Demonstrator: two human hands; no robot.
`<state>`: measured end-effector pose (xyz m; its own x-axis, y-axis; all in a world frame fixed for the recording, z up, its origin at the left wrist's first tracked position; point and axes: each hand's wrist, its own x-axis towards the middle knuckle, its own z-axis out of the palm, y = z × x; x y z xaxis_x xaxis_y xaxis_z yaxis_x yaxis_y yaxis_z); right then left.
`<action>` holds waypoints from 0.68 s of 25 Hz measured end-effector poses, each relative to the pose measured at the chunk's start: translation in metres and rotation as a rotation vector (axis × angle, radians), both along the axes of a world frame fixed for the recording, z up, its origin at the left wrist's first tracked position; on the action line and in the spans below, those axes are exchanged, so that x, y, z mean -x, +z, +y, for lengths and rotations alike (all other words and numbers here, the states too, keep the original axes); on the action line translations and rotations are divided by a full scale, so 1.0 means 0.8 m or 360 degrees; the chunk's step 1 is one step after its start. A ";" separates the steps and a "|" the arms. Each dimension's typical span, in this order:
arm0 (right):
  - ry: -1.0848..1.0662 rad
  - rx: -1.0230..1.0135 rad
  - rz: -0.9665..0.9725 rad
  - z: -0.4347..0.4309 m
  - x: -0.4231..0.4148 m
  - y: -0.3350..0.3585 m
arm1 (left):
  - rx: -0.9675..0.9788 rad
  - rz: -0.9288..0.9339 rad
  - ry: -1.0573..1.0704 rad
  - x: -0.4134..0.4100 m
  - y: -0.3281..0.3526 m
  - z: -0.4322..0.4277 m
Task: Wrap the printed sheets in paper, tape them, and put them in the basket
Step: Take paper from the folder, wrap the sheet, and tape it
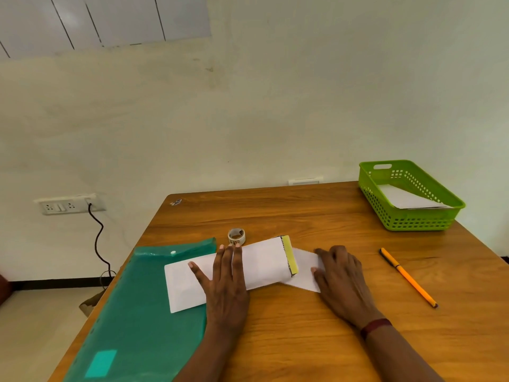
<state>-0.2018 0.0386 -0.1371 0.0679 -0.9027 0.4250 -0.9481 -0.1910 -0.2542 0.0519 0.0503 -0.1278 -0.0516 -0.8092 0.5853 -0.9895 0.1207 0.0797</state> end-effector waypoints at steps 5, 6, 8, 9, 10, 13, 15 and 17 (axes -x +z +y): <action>-0.0344 0.0250 -0.0442 -0.007 0.017 0.003 | 0.0004 0.0049 0.0033 -0.002 -0.001 -0.001; -0.0395 0.0297 -0.0558 -0.008 0.021 0.004 | 0.0003 0.0057 0.0032 -0.002 -0.001 -0.001; -0.0489 0.0401 -0.0724 -0.007 0.027 0.005 | -0.0006 0.0060 0.0026 -0.002 -0.001 0.000; -0.0513 0.0445 -0.0761 -0.005 0.028 0.006 | -0.0009 0.0058 0.0022 -0.002 -0.001 0.000; -0.0515 0.0483 -0.0780 -0.003 0.028 0.007 | -0.0011 0.0058 0.0018 -0.002 -0.001 0.000; -0.0468 0.0582 -0.0726 0.001 0.026 0.007 | -0.0014 0.0063 0.0016 -0.002 -0.001 0.002; -0.0434 0.0608 -0.0620 0.002 0.027 0.006 | -0.0002 0.0061 0.0012 -0.002 -0.001 0.002; -0.0396 0.0599 -0.0505 0.003 0.027 0.005 | 0.0020 0.0048 -0.0003 -0.002 -0.002 0.001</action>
<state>-0.2233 0.0410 -0.1332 -0.3124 -0.6567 0.6864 -0.8642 -0.1036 -0.4924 0.0536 0.0511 -0.1293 -0.0354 -0.8017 0.5967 -0.9864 0.1239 0.1080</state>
